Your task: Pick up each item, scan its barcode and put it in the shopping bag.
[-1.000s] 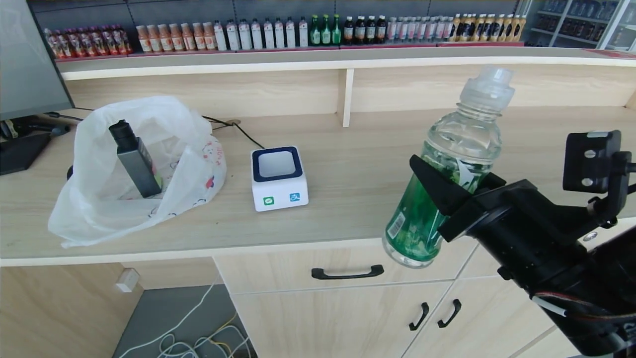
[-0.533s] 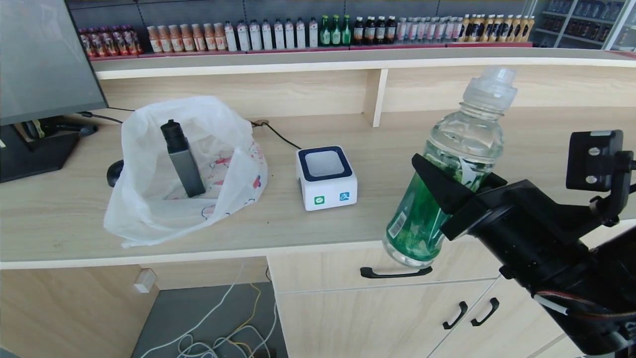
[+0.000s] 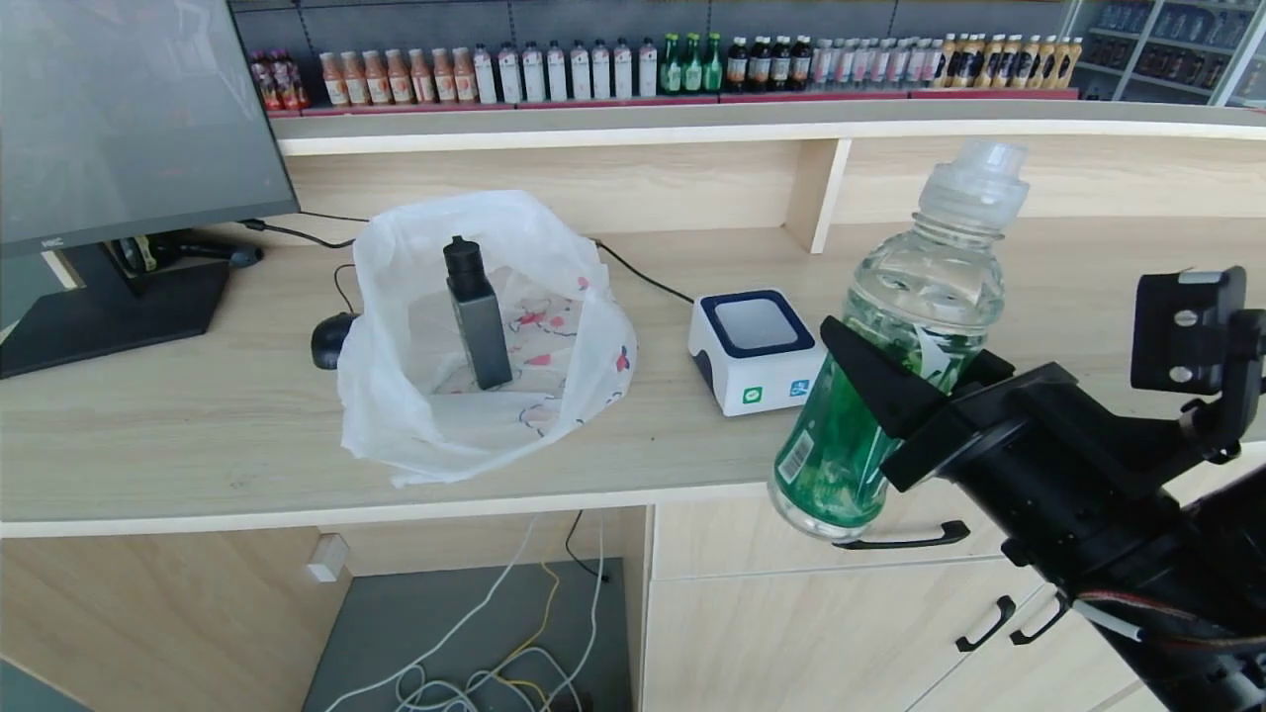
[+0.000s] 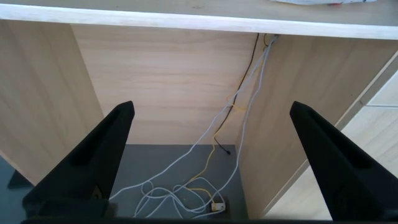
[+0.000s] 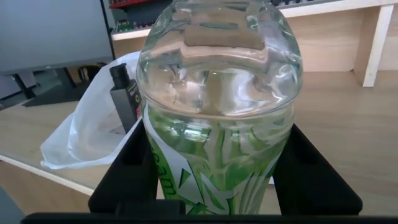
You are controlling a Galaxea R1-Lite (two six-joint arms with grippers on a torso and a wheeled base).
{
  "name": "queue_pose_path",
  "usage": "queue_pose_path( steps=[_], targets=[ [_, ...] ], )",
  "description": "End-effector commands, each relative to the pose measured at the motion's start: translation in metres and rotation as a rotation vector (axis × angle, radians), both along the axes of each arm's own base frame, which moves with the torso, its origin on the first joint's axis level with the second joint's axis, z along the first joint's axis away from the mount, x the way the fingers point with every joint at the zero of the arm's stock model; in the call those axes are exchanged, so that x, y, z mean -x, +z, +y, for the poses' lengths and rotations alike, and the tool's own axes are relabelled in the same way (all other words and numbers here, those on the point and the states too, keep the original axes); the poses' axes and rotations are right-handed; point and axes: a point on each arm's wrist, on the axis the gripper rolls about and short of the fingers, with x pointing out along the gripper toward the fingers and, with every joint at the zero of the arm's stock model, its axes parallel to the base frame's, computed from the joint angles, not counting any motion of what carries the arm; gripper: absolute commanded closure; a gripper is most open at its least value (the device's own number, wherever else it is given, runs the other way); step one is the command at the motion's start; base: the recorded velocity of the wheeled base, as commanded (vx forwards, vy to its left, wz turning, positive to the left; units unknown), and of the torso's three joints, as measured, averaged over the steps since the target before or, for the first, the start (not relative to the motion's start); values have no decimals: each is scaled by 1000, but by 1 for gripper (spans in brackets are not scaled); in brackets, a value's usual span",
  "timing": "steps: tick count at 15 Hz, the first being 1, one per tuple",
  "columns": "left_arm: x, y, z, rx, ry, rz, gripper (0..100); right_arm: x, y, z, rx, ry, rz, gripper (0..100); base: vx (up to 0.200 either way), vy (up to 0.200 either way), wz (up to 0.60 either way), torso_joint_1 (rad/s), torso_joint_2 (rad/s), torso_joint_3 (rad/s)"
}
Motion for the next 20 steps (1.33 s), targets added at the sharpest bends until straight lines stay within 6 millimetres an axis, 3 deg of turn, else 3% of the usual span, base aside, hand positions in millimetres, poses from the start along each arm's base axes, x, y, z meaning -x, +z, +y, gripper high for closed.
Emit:
queue_pose_path(
  steps=[1, 5, 9, 11, 16, 20],
  targets=[
    [0, 0, 0, 2, 1, -1, 0, 0, 1, 0, -2, -3, -3, 100, 0, 0, 0, 0, 0, 0],
    [0, 0, 0, 0, 1, -1, 0, -22, 27, 8, -18, -17, -126, 100, 0, 0, 0, 0, 0, 0],
    [0, 0, 0, 0, 1, -1, 0, -55, 22, -5, 201, -5, -263, 100, 0, 0, 0, 0, 0, 0],
    [0, 0, 0, 0, 1, -1, 0, -74, 37, -3, 240, -60, -368, 100, 0, 0, 0, 0, 0, 0],
    [0, 0, 0, 0, 1, -3, 0, -89, 79, 11, 394, -170, -646, 100, 0, 0, 0, 0, 0, 0],
    [0, 0, 0, 0, 1, -1, 0, -93, 80, 9, 575, -160, -844, 100, 0, 0, 0, 0, 0, 0]
  ],
)
